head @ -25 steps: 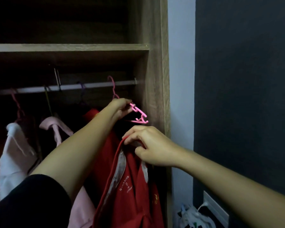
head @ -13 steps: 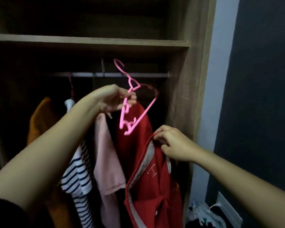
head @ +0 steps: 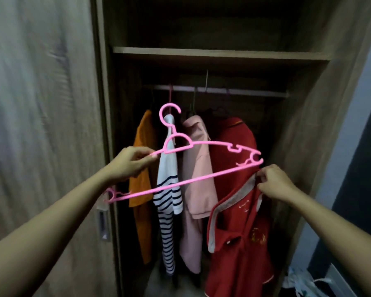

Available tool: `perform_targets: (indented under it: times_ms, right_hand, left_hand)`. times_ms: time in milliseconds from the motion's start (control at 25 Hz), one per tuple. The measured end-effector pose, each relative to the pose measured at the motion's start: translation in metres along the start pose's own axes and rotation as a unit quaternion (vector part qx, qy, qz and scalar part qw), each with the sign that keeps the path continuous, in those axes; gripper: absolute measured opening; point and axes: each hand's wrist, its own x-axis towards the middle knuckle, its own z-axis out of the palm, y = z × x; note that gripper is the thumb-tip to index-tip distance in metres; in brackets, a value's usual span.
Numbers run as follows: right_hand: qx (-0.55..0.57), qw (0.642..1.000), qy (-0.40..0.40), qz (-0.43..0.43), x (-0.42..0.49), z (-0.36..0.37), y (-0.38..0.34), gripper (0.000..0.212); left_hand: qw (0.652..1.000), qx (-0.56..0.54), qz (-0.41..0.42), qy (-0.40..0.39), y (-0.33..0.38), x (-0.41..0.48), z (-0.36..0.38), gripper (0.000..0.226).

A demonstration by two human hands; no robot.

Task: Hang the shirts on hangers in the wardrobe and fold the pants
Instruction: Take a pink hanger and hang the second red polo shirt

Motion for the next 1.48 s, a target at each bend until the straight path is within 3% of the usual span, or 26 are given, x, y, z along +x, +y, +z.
perform_targets:
  times_ms: [160,240,280,360,400,560,680,800,920,1000,1040,1080,1160,1200,1280,1360,1400,1480]
  right_hand:
    - [0.022,1.0,-0.001,0.005,-0.015,0.007,-0.01,0.033]
    - [0.003,0.999,-0.013,-0.04,-0.022,0.013,-0.03,0.014]
    - [-0.006,0.997,-0.013,-0.071,-0.024,0.016,-0.042,0.014]
    - [-0.023,0.99,-0.027,-0.136,-0.028,0.025,-0.068,0.044]
    - [-0.032,0.987,-0.021,-0.159,-0.03,0.028,-0.081,0.046]
    - [-0.137,0.955,0.093,-0.245,-0.037,0.017,-0.105,0.035]
    - [-0.154,0.917,0.177,-0.322,-0.033,0.01,-0.107,0.041]
    - [-0.168,0.907,0.226,-0.312,-0.026,0.014,-0.113,0.048]
    - [-0.155,0.924,0.21,-0.278,-0.021,0.021,-0.119,0.059]
    - [-0.132,0.926,0.222,-0.274,-0.018,0.027,-0.118,0.06]
    - [-0.115,0.926,0.23,-0.275,-0.019,0.025,-0.121,0.059]
    - [-0.095,0.926,0.24,-0.275,-0.021,0.019,-0.125,0.058]
    - [-0.051,0.924,0.258,-0.276,-0.025,0.003,-0.127,0.058]
    - [-0.034,0.925,0.263,-0.273,-0.027,-0.006,-0.126,0.057]
    - [-0.033,0.92,0.27,-0.281,-0.03,-0.017,-0.119,0.055]
    - [-0.089,0.906,0.276,-0.309,-0.033,-0.014,-0.103,0.054]
    - [-0.115,0.902,0.275,-0.314,-0.034,-0.009,-0.093,0.055]
    - [-0.137,0.908,0.261,-0.297,-0.032,0.002,-0.074,0.059]
  left_hand:
    - [0.998,0.06,0.02,-0.016,-0.019,-0.034,0.007,0.011]
    - [0.994,0.1,0.044,-0.025,-0.019,-0.043,0.02,0.01]
    - [0.993,0.104,0.06,-0.022,-0.018,-0.046,0.031,0.016]
    - [0.991,0.097,0.094,-0.008,-0.014,-0.054,0.059,0.036]
    - [0.99,0.089,0.112,0.003,-0.012,-0.06,0.072,0.043]
    - [0.979,0.028,0.135,0.15,-0.012,-0.08,0.09,0.036]
    - [0.967,-0.028,0.144,0.208,-0.007,-0.087,0.079,0.026]
    - [0.968,0.063,0.104,0.221,0.005,-0.086,0.076,0.032]
    - [0.913,0.226,0.03,0.339,0.02,-0.091,0.084,0.025]
    - [0.901,0.215,0.108,0.36,0.03,-0.108,0.108,0.026]
    - [0.916,0.198,0.124,0.325,0.029,-0.12,0.126,0.024]
    - [0.938,0.189,0.097,0.273,0.024,-0.131,0.143,0.023]
    - [0.972,0.162,-0.055,0.162,0.0,-0.139,0.169,0.031]
    - [0.982,0.108,-0.122,0.093,-0.013,-0.139,0.174,0.033]
    - [0.984,-0.029,-0.176,-0.004,-0.022,-0.132,0.164,0.042]
    - [0.964,-0.125,-0.235,0.008,-0.028,-0.12,0.146,0.026]
    - [0.952,-0.13,-0.278,0.012,-0.027,-0.115,0.134,0.01]
    - [0.918,-0.111,-0.381,0.021,-0.028,-0.109,0.111,0.005]
